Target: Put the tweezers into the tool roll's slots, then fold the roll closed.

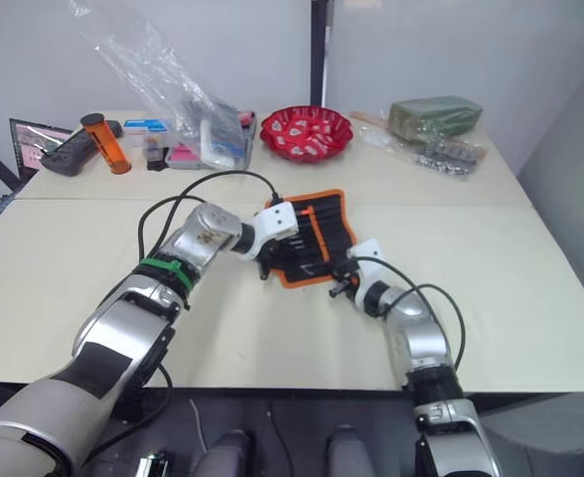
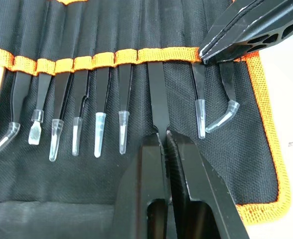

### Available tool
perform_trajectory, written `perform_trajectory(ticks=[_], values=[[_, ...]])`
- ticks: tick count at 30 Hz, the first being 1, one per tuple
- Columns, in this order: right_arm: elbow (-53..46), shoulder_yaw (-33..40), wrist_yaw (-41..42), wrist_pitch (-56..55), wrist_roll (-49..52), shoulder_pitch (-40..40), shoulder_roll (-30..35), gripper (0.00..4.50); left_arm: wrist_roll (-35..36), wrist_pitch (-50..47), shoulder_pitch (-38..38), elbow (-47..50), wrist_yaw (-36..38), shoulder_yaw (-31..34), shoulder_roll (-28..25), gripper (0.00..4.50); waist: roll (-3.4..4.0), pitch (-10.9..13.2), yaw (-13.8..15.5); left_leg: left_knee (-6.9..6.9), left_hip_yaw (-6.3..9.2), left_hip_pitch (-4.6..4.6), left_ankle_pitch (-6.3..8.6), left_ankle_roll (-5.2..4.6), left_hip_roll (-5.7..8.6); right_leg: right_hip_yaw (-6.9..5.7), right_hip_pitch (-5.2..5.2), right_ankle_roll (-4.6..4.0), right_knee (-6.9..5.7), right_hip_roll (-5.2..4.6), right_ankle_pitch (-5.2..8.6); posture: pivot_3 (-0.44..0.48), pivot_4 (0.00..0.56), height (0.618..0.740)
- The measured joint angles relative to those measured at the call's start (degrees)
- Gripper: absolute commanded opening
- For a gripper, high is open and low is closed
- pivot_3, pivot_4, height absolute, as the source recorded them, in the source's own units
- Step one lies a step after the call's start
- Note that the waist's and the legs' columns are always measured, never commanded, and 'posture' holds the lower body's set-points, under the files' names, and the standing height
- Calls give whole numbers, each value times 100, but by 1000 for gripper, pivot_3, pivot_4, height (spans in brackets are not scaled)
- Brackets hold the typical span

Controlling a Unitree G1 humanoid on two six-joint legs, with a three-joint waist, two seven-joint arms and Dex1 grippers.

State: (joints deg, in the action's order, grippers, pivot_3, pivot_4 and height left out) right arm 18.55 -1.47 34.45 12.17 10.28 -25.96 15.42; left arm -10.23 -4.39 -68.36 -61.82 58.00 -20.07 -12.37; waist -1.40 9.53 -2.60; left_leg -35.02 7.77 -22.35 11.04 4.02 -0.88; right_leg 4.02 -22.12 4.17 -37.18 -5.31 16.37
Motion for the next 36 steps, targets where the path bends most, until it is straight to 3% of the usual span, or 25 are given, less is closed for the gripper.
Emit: perform_trajectory(ticks=[15, 34, 36], values=[[-301, -20, -355, 37, -4, 290, -24, 0, -354, 865, -671, -1303, -315, 62, 454, 63, 0, 0, 50, -3, 0, -3, 0, 0, 4, 0, 3, 10, 2, -2, 5, 0, 150, 740], [-735, 47, -664, 151, 14, 622, -43, 0, -842, 1424, -694, -1641, -1249, 117, 971, 63, -1, 0, 157, -3, 0, -5, 0, 0, 8, 0, 4, 11, 6, -6, 4, 0, 150, 740], [-749, 50, -668, 179, 14, 623, -43, 0, -839, 1422, -689, -1643, -1257, 153, 971, 729, -1, 0, 157, -3, 0, -5, 0, 0, 7, 0, 4, 11, 6, -5, 4, 0, 150, 740]])
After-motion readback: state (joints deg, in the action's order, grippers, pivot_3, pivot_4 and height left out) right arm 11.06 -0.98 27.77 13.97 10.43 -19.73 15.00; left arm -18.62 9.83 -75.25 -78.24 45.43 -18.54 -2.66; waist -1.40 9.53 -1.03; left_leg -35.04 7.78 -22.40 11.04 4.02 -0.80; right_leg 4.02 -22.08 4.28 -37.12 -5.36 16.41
